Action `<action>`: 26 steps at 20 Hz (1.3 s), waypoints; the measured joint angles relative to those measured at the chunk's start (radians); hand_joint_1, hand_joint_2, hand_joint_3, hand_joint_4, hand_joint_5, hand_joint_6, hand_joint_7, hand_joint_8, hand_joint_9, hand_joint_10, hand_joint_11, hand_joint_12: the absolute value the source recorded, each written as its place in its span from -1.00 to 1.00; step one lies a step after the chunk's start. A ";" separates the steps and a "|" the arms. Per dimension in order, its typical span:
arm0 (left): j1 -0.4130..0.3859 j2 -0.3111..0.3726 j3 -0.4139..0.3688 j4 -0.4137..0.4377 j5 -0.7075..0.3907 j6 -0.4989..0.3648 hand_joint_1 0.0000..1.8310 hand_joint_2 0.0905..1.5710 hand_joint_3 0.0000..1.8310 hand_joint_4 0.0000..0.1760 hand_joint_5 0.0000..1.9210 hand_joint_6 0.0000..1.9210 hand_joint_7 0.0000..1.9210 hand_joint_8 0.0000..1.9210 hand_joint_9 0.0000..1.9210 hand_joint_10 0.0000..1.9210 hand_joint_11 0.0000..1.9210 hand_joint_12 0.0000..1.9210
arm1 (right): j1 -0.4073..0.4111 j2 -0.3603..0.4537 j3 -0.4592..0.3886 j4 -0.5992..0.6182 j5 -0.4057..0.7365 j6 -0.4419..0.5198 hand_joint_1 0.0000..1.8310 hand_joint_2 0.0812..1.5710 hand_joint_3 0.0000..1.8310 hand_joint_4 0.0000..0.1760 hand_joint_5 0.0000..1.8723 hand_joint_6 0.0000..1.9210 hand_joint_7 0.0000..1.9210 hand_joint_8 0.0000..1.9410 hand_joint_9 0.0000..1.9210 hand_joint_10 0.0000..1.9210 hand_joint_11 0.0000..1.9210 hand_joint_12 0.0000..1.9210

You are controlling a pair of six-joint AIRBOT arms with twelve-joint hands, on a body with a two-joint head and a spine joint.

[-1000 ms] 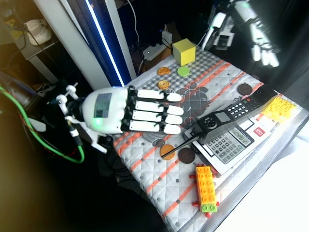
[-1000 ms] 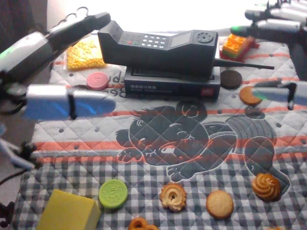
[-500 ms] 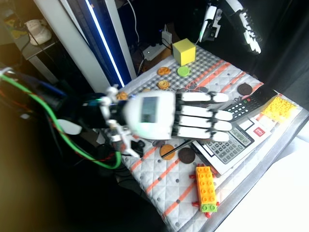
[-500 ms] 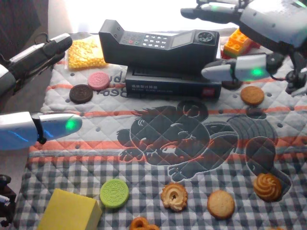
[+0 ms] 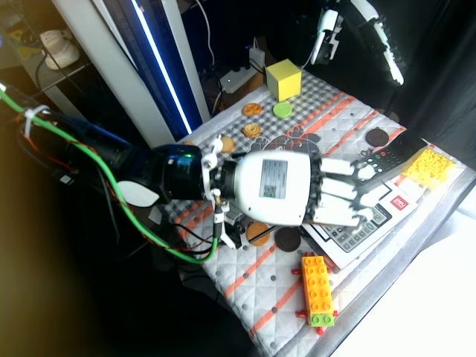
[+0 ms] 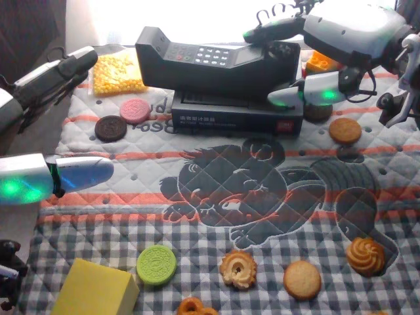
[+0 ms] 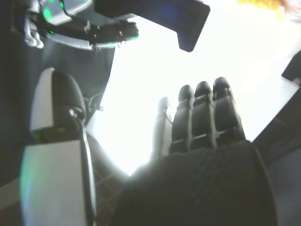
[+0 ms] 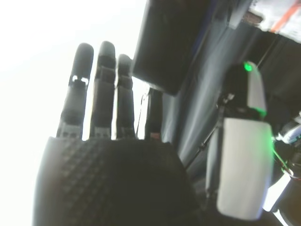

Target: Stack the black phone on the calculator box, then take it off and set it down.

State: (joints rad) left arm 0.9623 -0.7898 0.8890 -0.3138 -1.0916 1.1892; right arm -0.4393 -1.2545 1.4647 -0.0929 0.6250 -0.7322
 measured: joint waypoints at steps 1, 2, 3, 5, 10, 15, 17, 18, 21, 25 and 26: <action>0.001 0.000 0.000 0.000 0.003 -0.003 -0.01 0.12 -0.99 0.28 -0.90 -1.00 -0.90 -1.00 -0.96 -1.00 -1.00 -1.00 | 0.002 0.000 0.001 0.007 0.005 0.006 0.46 0.36 -1.00 -1.00 -0.12 -0.23 0.02 -0.25 0.08 -0.09 -0.31 0.09; 0.004 0.000 0.000 -0.002 0.003 -0.006 -0.02 0.14 -0.99 0.12 -0.90 -1.00 -0.90 -1.00 -0.96 -1.00 -1.00 -1.00 | 0.007 -0.001 0.003 0.019 0.008 0.009 0.39 0.43 -1.00 -1.00 -0.10 0.01 0.04 0.14 0.12 -0.20 -0.09 0.05; 0.005 -0.001 0.000 -0.005 0.000 -0.008 -0.01 0.14 -0.99 0.09 -0.90 -1.00 -0.90 -1.00 -0.96 -1.00 -1.00 -1.00 | 0.011 -0.001 0.007 0.013 0.013 0.013 0.37 0.42 -1.00 -1.00 -0.05 -0.04 0.05 0.17 0.21 -0.39 0.01 0.03; 0.012 -0.008 0.004 -0.013 -0.004 -0.016 -0.13 0.12 -1.00 0.06 -0.89 -1.00 -0.91 -1.00 -1.00 -1.00 -1.00 -1.00 | 0.011 -0.001 0.007 0.018 0.016 0.010 0.35 0.41 -1.00 -1.00 -0.02 -0.02 0.05 0.13 0.36 -0.64 0.22 -0.11; 0.030 -0.013 0.006 -0.019 -0.003 -0.036 -0.17 0.10 -1.00 0.06 -0.88 -0.99 -0.93 -1.00 -1.00 -1.00 -1.00 -1.00 | 0.011 0.000 0.005 0.017 0.015 0.009 0.35 0.42 -1.00 -1.00 -0.04 0.01 0.06 0.11 0.39 -0.70 0.07 0.17; 0.044 -0.011 0.006 -0.022 -0.021 -0.062 -0.17 0.08 -1.00 0.03 -0.88 -1.00 -0.93 -1.00 -1.00 -1.00 -1.00 -1.00 | -0.003 0.069 -0.100 -0.049 0.053 0.015 0.38 0.35 -1.00 -1.00 0.05 -0.14 0.17 -0.08 0.40 -0.74 0.05 0.09; 0.056 0.002 0.006 -0.019 -0.031 -0.067 -0.15 0.10 -1.00 0.13 -0.89 -1.00 -0.92 -0.99 -1.00 -1.00 -1.00 -1.00 | -0.034 0.114 -0.128 -0.071 0.097 0.051 0.39 0.34 -1.00 -1.00 0.07 -0.18 0.21 -0.12 0.41 -0.79 0.07 0.02; 0.059 0.006 0.006 -0.037 -0.033 -0.068 -0.17 0.09 -1.00 0.02 -0.89 -1.00 -0.93 -1.00 -1.00 -1.00 -1.00 -1.00 | -0.043 0.129 -0.128 -0.069 0.103 0.054 0.38 0.37 -1.00 -1.00 0.01 -0.10 0.16 -0.03 0.41 -0.85 0.08 -0.08; 0.068 0.027 -0.005 -0.022 -0.055 -0.069 -0.08 0.15 -0.98 0.33 -0.90 -1.00 -0.91 -0.99 -1.00 -1.00 -1.00 -1.00 | -0.101 0.182 -0.161 -0.069 0.172 0.089 0.38 0.36 -1.00 -1.00 0.04 -0.11 0.18 -0.09 0.45 -0.93 0.15 -0.20; 0.079 0.048 -0.018 -0.025 -0.092 -0.069 -0.04 0.16 -0.99 0.65 -0.88 -0.99 -0.89 -0.99 -0.97 -0.99 -1.00 -1.00 | -0.226 0.248 -0.254 -0.100 0.294 0.125 0.41 0.30 -1.00 -1.00 0.14 -0.33 0.28 -0.22 0.53 -0.95 0.16 -0.17; 0.079 0.051 -0.018 -0.028 -0.097 -0.069 -0.01 0.15 -0.99 0.68 -0.87 -0.99 -0.88 -0.99 -0.97 -0.99 -1.00 -1.00 | -0.241 0.252 -0.261 -0.100 0.311 0.129 0.41 0.31 -1.00 -1.00 0.10 -0.23 0.31 -0.29 0.53 -0.97 0.21 -0.26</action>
State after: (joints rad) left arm 1.0416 -0.7391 0.8711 -0.3416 -1.1885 1.1198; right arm -0.6800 -1.0023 1.2041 -0.1928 0.9356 -0.6033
